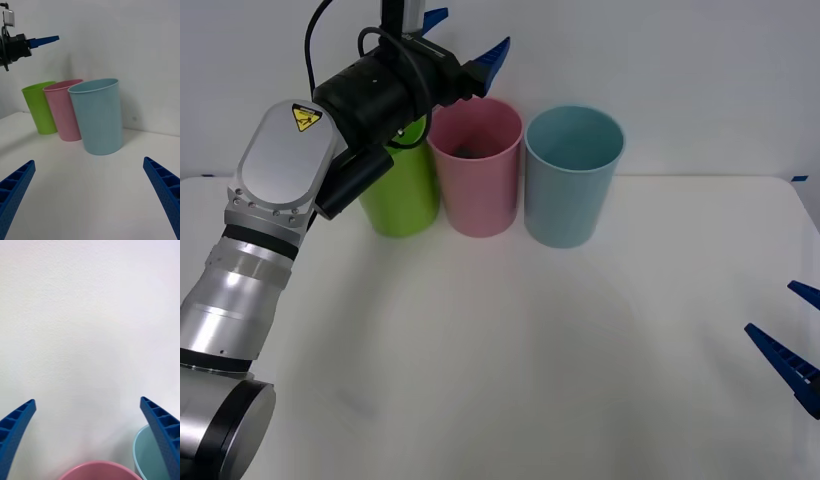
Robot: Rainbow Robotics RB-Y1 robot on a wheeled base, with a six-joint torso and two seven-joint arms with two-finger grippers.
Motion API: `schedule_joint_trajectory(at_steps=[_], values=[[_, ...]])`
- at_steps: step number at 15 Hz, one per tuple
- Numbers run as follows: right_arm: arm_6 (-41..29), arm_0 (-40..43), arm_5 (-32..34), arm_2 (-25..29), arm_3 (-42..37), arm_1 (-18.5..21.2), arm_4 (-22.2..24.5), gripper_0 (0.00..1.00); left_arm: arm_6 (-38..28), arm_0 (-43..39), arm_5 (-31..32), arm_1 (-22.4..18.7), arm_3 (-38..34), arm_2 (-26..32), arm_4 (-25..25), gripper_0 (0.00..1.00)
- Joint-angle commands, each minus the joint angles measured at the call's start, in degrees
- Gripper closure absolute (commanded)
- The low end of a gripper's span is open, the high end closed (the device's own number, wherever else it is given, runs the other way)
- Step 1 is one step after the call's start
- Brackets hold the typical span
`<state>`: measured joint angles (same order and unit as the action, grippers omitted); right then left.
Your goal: Grasp the object on the table and drop it into the matching bin: aluminum can to the light blue bin, PET bottle to the pink bin.
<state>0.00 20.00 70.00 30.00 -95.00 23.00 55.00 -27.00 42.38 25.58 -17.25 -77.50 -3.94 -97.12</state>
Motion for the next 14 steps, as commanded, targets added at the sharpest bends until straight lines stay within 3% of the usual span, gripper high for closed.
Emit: schedule_joint_trajectory(at_steps=[1,3,7,11,14], values=[[0.00,0.00,0.00,0.00,0.00,0.00,0.00,0.00,-0.16,-0.11,-0.01,-0.16,0.07,0.07,0.88,0.00],[0.00,0.00,0.00,0.00,0.00,0.00,0.00,0.00,-0.16,-0.19,0.52,-0.86,-0.02,0.07,2.29,0.00],[0.00,0.00,0.00,0.00,0.00,0.00,0.00,0.00,0.72,-2.74,3.51,-4.73,-0.72,0.07,10.46,0.00],[0.00,0.00,0.00,0.00,0.00,0.00,0.00,0.00,1.69,-10.74,4.21,-9.12,-8.02,0.43,19.60,0.00],[0.00,0.00,0.00,0.00,0.00,0.00,0.00,0.00,2.48,-18.83,5.88,-10.61,-14.96,3.59,23.20,0.00]])
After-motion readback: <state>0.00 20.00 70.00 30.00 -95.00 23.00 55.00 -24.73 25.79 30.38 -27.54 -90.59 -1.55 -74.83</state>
